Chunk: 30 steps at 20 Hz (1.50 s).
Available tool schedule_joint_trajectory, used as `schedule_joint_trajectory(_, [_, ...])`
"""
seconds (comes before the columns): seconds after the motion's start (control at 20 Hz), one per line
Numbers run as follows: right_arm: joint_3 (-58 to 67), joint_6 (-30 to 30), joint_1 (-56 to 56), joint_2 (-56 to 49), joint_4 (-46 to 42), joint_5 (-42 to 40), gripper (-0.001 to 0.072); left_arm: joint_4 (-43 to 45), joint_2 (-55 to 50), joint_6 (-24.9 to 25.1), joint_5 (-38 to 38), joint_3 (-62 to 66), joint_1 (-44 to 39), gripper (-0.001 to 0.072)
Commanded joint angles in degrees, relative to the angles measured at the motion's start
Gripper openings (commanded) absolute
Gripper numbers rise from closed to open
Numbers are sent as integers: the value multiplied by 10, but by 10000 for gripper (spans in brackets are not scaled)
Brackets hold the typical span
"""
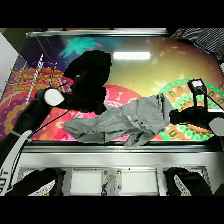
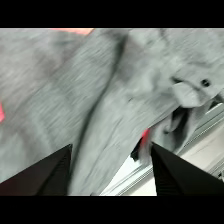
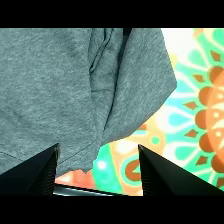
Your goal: Fold the clothes and pants, and hang the long-sleeved shirts on hangers.
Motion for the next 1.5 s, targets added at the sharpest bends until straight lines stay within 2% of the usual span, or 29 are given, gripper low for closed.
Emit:
schedule_joint_trajectory(0.0, [0,41,0,16,0,-1,533,75,-120,-52,26,123,-98,488])
schedule_joint_trajectory(0.1, [0,43,0,17,0,-1,533,175,-193,-110,12,199,-143,489])
schedule_joint_trajectory(0.15, [0,43,0,17,0,-1,533,205,-226,-122,-7,233,-156,489])
schedule_joint_trajectory(0.4, [0,43,0,17,5,1,533,220,-356,-125,-139,362,-166,489])
schedule_joint_trajectory(0.6, [0,42,0,17,19,1,532,221,-415,-122,-234,420,-173,488])
schedule_joint_trajectory(0.85, [0,42,0,17,19,20,533,221,-385,-123,-234,349,-176,486])
schedule_joint_trajectory(0.95, [0,42,1,17,20,23,533,221,-340,-123,-189,287,-176,486])
schedule_joint_trajectory(1.0, [-1,41,1,16,29,23,532,220,-316,-124,-164,258,-176,341])
schedule_joint_trajectory(1.05, [-3,34,2,16,44,25,530,219,-292,-124,-136,231,-176,51])
schedule_joint_trajectory(1.1, [-9,24,6,16,57,29,495,218,-271,-125,-113,209,-176,17])
schedule_joint_trajectory(1.15, [-20,23,17,16,65,31,455,217,-250,-127,-92,190,-176,17])
schedule_joint_trajectory(1.35, [-74,23,109,14,80,24,454,214,-211,-128,-79,166,-176,17])
schedule_joint_trajectory(1.4, [-82,23,138,9,77,23,473,214,-206,-128,-76,162,-176,17])
schedule_joint_trajectory(1.45, [-86,23,161,3,73,16,648,214,-204,-128,-76,161,-175,17])
